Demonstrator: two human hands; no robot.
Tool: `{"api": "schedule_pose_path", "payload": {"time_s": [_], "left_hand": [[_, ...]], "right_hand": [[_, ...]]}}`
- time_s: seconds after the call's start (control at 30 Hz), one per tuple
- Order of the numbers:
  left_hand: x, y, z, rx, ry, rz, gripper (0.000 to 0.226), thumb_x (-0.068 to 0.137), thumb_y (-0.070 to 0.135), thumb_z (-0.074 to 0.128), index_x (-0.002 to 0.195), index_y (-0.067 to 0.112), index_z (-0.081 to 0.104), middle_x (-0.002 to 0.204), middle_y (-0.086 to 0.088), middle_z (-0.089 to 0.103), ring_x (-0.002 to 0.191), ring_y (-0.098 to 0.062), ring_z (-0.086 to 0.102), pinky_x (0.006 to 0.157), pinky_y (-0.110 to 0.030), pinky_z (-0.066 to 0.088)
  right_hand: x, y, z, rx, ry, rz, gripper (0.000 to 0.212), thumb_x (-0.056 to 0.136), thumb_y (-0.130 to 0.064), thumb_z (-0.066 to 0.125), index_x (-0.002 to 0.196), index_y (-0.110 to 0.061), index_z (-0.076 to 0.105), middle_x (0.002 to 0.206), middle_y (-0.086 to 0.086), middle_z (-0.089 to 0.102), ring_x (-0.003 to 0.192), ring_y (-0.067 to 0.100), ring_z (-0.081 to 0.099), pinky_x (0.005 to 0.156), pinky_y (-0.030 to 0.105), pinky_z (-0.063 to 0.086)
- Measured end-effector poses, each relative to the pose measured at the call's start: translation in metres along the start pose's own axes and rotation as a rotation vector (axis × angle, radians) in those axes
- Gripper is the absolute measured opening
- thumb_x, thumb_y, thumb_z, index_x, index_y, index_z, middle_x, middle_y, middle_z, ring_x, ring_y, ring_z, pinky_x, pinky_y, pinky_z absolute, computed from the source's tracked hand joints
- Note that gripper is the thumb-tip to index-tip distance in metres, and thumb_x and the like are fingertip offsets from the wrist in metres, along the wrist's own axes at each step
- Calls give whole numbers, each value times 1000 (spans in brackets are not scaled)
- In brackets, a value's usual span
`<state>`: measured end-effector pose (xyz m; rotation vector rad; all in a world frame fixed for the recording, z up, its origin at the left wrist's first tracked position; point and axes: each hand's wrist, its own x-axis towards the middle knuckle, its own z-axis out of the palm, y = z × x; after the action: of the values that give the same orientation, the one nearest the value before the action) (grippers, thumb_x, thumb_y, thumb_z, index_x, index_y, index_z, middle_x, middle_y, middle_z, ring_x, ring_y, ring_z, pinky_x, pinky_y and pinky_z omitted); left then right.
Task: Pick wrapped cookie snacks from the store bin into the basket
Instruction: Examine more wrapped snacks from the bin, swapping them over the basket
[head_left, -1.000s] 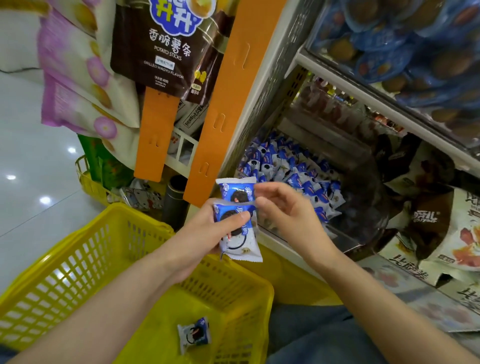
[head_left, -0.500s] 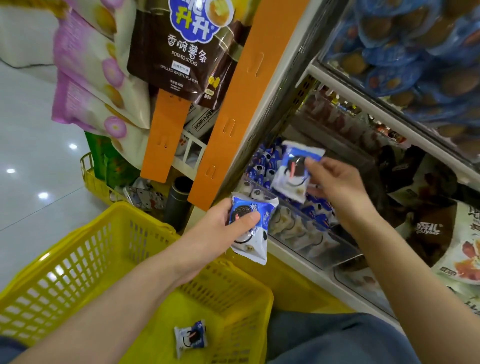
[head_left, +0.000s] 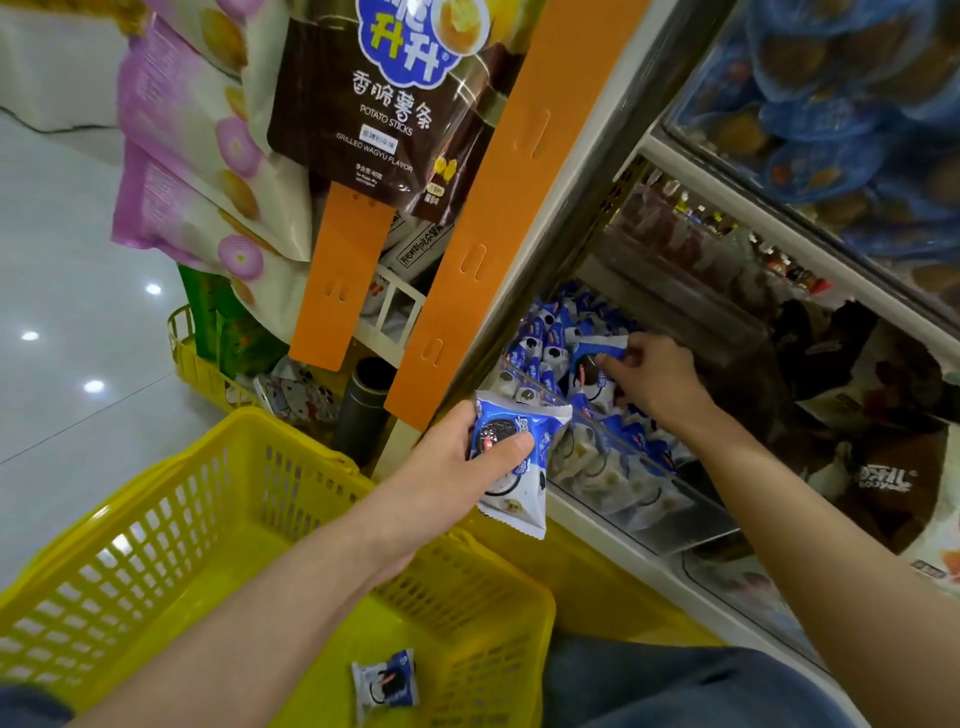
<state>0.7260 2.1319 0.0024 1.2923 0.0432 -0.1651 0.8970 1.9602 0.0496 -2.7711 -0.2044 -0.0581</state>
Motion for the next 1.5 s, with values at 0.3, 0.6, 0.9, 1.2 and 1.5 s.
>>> {"api": "schedule_pose_path", "payload": {"time_s": [0.3, 0.6, 0.9, 1.2, 1.5], "left_hand": [[3, -2, 0, 12, 14, -6, 28, 90, 30, 55, 117, 23, 51, 108, 2, 68, 95, -6, 66, 80, -21, 54], [7, -6, -2, 17, 29, -5, 24, 90, 29, 56, 112, 24, 52, 102, 5, 69, 87, -1, 67, 68, -13, 52], [9, -9, -1, 14, 27, 2, 23, 89, 29, 56, 111, 24, 52, 101, 6, 68, 85, 2, 66, 65, -11, 49], [8, -11, 1, 25, 31, -1, 23, 89, 28, 56, 112, 27, 53, 100, 8, 70, 87, 0, 66, 66, -12, 50], [3, -19, -3, 20, 112, -42, 28, 90, 27, 56, 117, 25, 51, 104, 2, 69, 90, -6, 67, 66, -16, 50]], "right_hand": [[12, -7, 9, -240, -113, -18, 39, 88, -31, 61, 59, -12, 45, 60, 10, 53, 58, 21, 52, 62, 33, 44], [18, -19, 19, -21, -146, 23, 32, 91, -33, 57, 73, -7, 52, 77, 17, 57, 64, 25, 58, 62, 33, 47], [14, -4, 26, 395, -109, 84, 45, 84, -20, 68, 120, -2, 50, 75, 0, 51, 62, 9, 55, 44, 14, 48], [22, -8, 26, 279, -149, 62, 45, 86, -21, 65, 124, -1, 51, 110, 14, 58, 79, 17, 57, 47, 14, 49], [-43, -26, 8, 332, 232, -345, 16, 96, -25, 47, 106, -18, 58, 91, -6, 64, 80, 1, 59, 66, 12, 45]]}}
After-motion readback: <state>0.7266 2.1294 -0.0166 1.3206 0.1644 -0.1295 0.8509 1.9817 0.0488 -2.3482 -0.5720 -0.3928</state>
